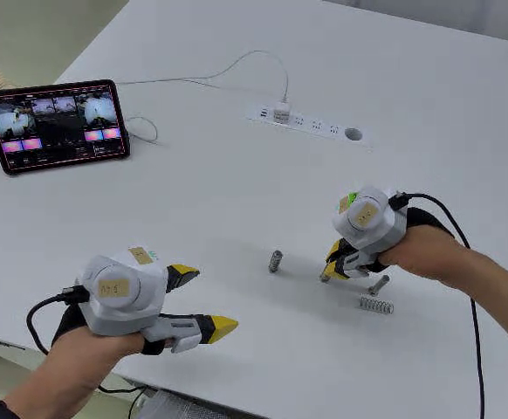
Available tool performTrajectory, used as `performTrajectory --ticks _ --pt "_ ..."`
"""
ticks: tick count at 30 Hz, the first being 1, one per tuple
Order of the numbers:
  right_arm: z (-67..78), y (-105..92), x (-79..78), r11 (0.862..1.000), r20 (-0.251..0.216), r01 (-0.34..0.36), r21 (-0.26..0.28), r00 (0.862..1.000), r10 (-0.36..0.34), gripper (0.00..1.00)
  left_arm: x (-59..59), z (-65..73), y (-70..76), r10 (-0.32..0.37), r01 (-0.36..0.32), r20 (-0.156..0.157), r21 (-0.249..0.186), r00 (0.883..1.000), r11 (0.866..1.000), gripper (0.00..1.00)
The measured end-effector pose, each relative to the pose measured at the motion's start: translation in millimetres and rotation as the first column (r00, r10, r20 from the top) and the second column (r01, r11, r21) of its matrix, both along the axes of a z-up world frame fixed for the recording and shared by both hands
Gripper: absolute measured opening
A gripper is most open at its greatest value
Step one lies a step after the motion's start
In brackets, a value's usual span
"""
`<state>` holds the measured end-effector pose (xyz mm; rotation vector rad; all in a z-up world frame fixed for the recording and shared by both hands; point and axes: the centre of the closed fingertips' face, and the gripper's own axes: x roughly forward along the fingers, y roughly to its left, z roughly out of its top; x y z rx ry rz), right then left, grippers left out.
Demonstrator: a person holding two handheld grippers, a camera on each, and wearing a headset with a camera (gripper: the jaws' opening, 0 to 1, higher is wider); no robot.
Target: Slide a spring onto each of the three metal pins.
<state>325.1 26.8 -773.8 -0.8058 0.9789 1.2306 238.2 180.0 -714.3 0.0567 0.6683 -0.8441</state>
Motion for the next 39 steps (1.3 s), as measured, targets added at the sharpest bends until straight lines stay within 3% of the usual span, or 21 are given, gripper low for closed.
performTrajectory --ticks 16,24,27,30,39 --pt "-7.6 -0.1 -0.8 1.0 -0.003 0.026 0.017 1.0 -0.026 0.13 -2.7 0.2 1.9 0.011 -0.011 -0.002 0.003 1.0 1.0 0.61" --pt "1.1 -7.6 0.9 0.999 0.014 0.044 0.027 0.999 -0.045 0.24 -3.4 2.2 4.2 0.014 -0.014 0.003 0.008 1.0 1.0 0.61" --pt "5.7 -10.7 0.8 0.995 0.009 0.088 0.049 0.996 -0.088 0.31 -3.6 3.3 3.5 0.013 -0.013 0.006 0.007 1.0 1.0 0.61" --pt "11.1 -10.5 -2.7 0.99 0.001 0.108 0.088 0.994 -0.108 0.32 -4.3 4.8 0.7 0.008 -0.008 0.008 0.007 1.0 1.0 0.6" --pt "14.8 -18.0 -7.5 0.975 0.0 0.183 0.128 0.983 -0.184 0.35 -7.6 7.3 -4.4 -0.007 0.006 0.016 0.009 1.0 1.0 0.6"
